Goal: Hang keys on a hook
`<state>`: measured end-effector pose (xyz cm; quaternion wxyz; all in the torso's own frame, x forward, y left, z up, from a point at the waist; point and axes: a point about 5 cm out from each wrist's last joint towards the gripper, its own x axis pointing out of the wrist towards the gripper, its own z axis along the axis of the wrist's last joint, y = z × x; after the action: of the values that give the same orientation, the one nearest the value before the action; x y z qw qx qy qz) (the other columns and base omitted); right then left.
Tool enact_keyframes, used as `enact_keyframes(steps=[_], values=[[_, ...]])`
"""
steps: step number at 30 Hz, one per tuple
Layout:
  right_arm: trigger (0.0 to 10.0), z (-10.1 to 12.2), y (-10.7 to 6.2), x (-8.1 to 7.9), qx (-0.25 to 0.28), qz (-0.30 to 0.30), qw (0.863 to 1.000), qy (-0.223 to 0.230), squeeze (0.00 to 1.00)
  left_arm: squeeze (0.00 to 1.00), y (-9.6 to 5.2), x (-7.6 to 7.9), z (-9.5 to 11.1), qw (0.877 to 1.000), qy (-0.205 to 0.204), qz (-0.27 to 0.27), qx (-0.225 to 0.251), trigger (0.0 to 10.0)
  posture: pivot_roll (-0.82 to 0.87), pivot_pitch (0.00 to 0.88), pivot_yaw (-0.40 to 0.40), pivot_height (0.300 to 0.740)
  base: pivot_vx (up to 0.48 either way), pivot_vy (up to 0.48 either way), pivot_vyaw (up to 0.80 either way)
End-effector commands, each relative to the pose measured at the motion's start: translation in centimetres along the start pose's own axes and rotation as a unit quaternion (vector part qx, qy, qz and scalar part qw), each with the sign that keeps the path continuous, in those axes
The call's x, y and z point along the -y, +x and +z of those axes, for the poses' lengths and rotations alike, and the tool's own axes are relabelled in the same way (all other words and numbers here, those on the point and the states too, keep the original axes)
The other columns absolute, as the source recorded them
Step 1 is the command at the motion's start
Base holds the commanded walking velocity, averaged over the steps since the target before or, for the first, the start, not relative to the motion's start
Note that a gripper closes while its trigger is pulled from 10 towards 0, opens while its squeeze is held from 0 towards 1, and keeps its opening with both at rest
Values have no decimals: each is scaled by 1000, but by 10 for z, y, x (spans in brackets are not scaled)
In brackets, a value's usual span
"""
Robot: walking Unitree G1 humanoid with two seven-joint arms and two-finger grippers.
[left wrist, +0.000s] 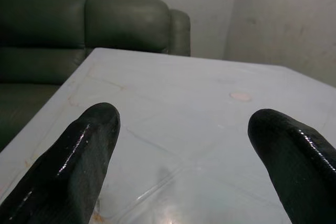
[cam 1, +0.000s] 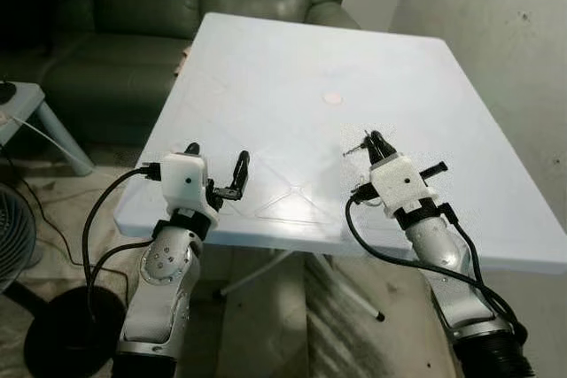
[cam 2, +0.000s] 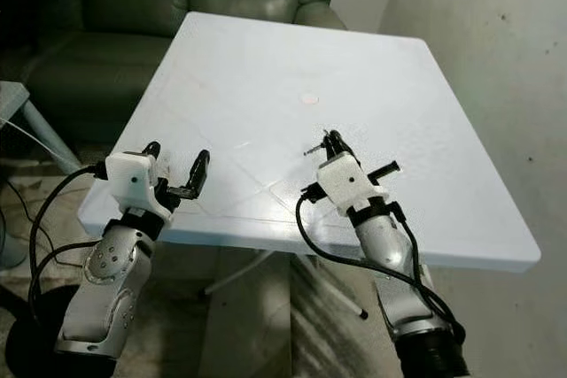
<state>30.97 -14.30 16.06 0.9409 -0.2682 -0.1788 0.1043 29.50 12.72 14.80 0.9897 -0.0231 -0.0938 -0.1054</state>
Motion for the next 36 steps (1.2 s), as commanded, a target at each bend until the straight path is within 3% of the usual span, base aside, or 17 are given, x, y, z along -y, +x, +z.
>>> enact_keyframes(steps=[1,2,3,5,6,7,8,10,15,17,21,25,29,36], values=[[10000,-4,1,3,-14,4,1000,11,0,0,2,1,-1,1000,0,0,3,10000,12,0,-63,740,0,0,0],[10000,-8,1,7,-34,-28,994,96,0,0,2,1,-1,1000,-1,1,5,10000,14,0,-65,740,0,0,0],[10000,-13,0,11,-53,-63,978,190,0,0,2,1,-1,1000,-2,2,7,10000,14,0,-65,740,0,0,0],[10000,-10,-1,6,-41,-43,983,176,0,0,3,0,-1,1000,-4,5,10,10000,13,0,-66,740,0,0,0],[10000,-9,-2,5,-37,-48,974,220,0,0,3,-1,0,1000,-11,9,11,10000,14,0,-66,740,0,0,0],[10000,-9,-2,5,-37,-48,974,220,0,0,3,-1,0,1000,-11,9,11,10000,14,0,-66,740,0,0,0],[10000,-8,-4,2,-35,-54,956,287,0,0,2,-4,0,1000,-22,12,12,10000,14,0,-66,740,0,0,0],[10000,-7,-6,1,-36,-52,961,268,0,0,1,-5,0,1000,-23,12,12,10000,14,0,-65,740,0,0,0],[10000,-13,-14,-6,-57,-66,952,293,0,0,-2,-9,-2,999,-37,6,12,10000,10,0,-62,740,0,0,0],[10000,-14,-16,-7,-64,-56,964,250,0,0,-2,-11,-3,999,-35,8,12,10000,8,0,-60,740,0,0,0],[10000,-19,-22,-7,-78,-81,948,299,0,0,-1,-13,-4,999,-32,5,14,10000,-3,0,-47,740,0,0,0],[10000,-18,-24,-6,-75,-77,955,275,0,0,0,-15,-3,999,-35,6,16,10000,-6,0,-37,740,0,0,0],[10000,-28,-32,-8,-107,-83,962,237,0,0,2,-19,-7,999,-36,14,5,10000,-13,0,-27,740,0,0,0],[10000,-28,-22,-9,-107,-86,959,248,0,0,13,-29,-5,999,-28,38,2,10000,-21,0,-19,740,0,0,0]])
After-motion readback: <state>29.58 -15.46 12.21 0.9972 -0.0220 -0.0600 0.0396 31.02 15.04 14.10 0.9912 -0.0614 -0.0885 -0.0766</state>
